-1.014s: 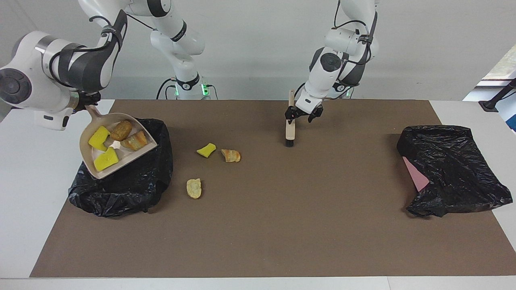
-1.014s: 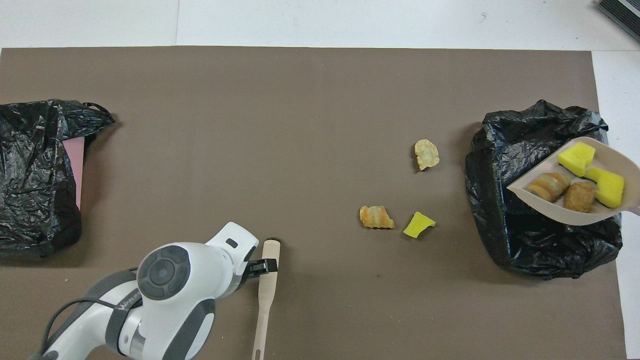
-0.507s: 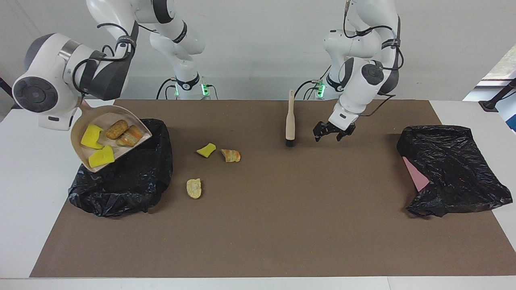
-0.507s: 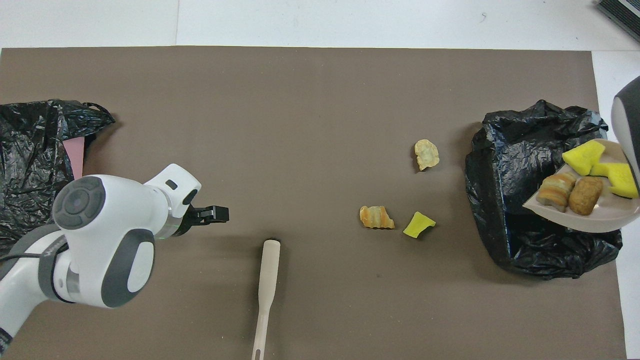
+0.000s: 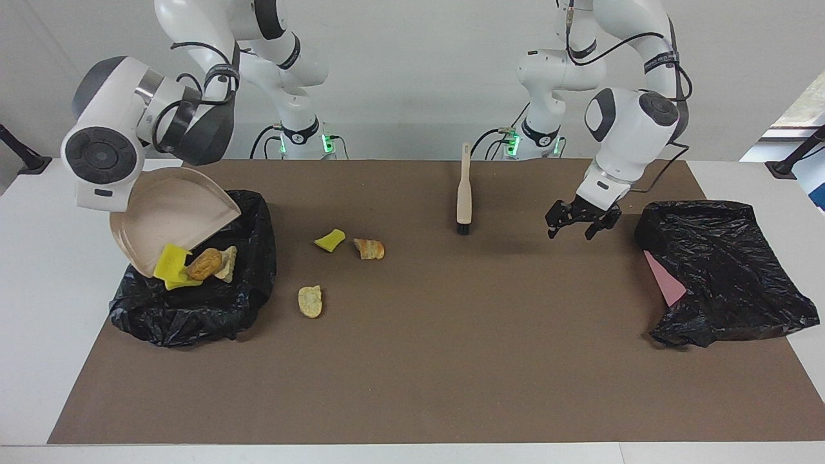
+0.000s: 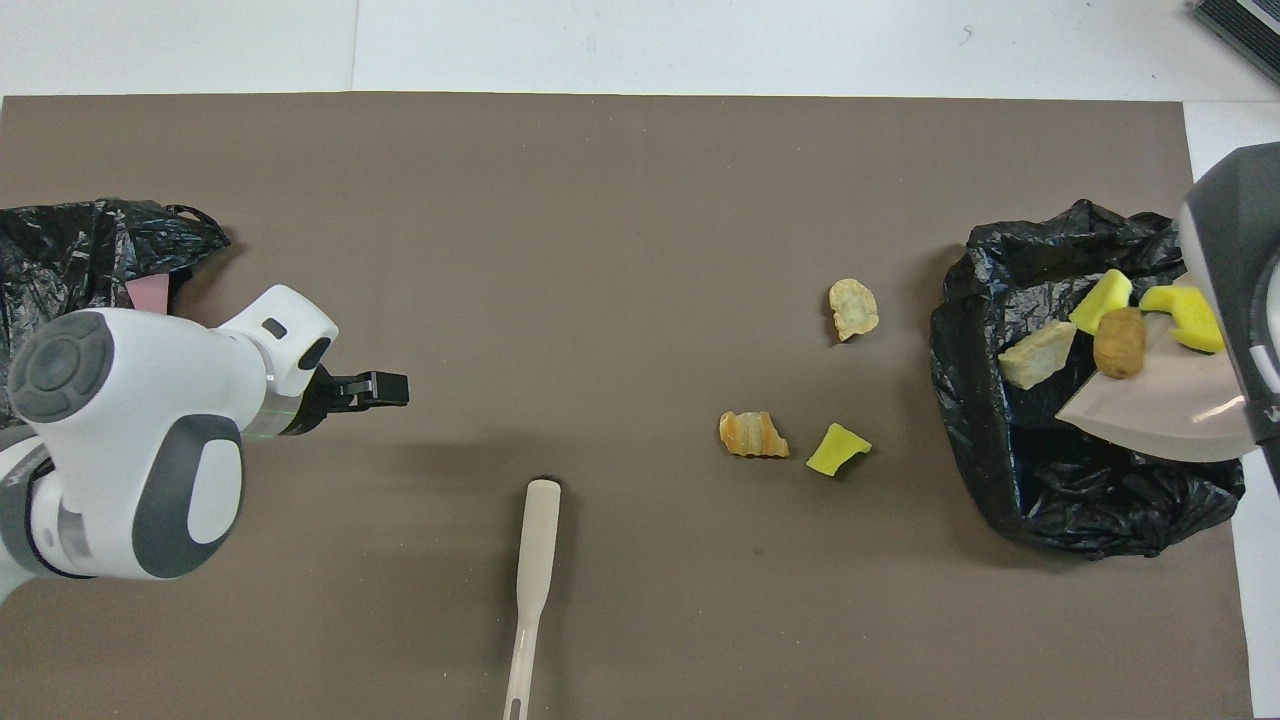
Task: Sweep and dump trash in bin
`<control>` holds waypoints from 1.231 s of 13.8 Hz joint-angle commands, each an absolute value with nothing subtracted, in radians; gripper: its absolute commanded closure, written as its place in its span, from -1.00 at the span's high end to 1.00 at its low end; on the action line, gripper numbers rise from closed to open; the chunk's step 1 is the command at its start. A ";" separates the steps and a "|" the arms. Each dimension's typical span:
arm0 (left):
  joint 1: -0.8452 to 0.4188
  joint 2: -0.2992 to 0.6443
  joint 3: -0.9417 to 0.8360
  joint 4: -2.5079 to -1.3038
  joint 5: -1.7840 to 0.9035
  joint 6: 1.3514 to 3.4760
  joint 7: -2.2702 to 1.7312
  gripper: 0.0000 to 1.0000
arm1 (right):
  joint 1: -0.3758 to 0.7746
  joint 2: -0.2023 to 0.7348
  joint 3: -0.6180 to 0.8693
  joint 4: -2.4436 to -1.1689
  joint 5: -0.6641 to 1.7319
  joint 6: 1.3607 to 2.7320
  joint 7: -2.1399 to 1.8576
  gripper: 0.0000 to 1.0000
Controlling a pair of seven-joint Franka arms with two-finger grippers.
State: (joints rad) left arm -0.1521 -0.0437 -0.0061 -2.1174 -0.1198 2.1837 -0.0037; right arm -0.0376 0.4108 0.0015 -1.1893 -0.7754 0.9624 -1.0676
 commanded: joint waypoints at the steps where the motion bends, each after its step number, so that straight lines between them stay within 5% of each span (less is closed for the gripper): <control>1: -0.077 0.012 -0.015 -1.972 -0.078 2.047 0.067 1.00 | -0.003 0.401 0.006 -1.166 -0.830 0.953 -1.111 -1.00; 12: -0.005 0.011 -0.005 -1.689 -0.057 1.623 0.011 1.00 | 0.117 0.281 0.034 -1.184 -0.637 0.962 -0.832 -1.00; 17: -0.011 -0.032 -0.011 -1.658 -0.057 1.550 -0.029 1.00 | 0.190 0.261 0.048 -1.218 -0.390 1.133 -0.459 -1.00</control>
